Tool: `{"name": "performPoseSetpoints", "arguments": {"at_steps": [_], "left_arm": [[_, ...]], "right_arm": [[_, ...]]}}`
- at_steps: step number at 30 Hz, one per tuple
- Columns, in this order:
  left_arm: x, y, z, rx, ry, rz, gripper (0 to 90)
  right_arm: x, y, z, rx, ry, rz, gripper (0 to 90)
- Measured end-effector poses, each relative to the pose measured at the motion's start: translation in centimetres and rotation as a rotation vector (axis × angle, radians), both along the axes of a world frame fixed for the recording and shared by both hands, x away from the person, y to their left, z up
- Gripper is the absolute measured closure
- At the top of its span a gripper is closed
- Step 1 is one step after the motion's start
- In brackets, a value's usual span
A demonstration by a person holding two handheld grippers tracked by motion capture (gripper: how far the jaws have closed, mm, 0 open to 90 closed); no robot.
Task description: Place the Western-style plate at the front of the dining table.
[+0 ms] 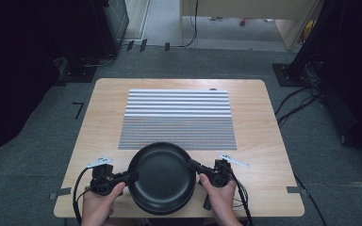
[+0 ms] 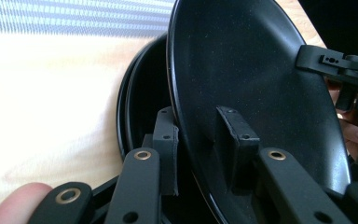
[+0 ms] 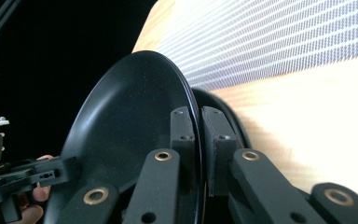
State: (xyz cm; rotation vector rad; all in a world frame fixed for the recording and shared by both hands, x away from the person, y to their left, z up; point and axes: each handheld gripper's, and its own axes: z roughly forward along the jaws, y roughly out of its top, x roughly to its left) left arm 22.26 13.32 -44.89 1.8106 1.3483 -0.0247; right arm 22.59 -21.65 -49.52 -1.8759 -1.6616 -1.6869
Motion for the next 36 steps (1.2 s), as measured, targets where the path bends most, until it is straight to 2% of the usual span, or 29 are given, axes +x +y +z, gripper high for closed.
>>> {"name": "performPoseSetpoints", "arguments": {"at_steps": [6, 16, 24, 30, 36], "left_arm": [[2.2, -1.1, 0.9, 0.015, -0.008, -0.021, 70.7], [5.9, -2.5, 1.7, -0.017, -0.009, -0.033, 71.1], [8.7, -3.7, 2.3, -0.019, -0.010, -0.035, 71.1], [10.9, -4.3, 2.3, -0.033, -0.010, -0.016, 71.1], [13.0, -4.7, 1.8, -0.038, 0.021, -0.017, 71.1]], "right_arm": [[1.5, -1.0, 0.7, 0.002, 0.005, -0.016, 84.1], [4.5, -2.6, 2.3, -0.005, 0.003, -0.036, 84.0], [6.9, -3.5, 3.2, -0.030, -0.002, -0.058, 83.9], [8.7, -4.0, 3.6, -0.041, -0.003, -0.081, 83.8], [10.5, -4.3, 3.5, -0.056, 0.009, -0.091, 83.8]]}}
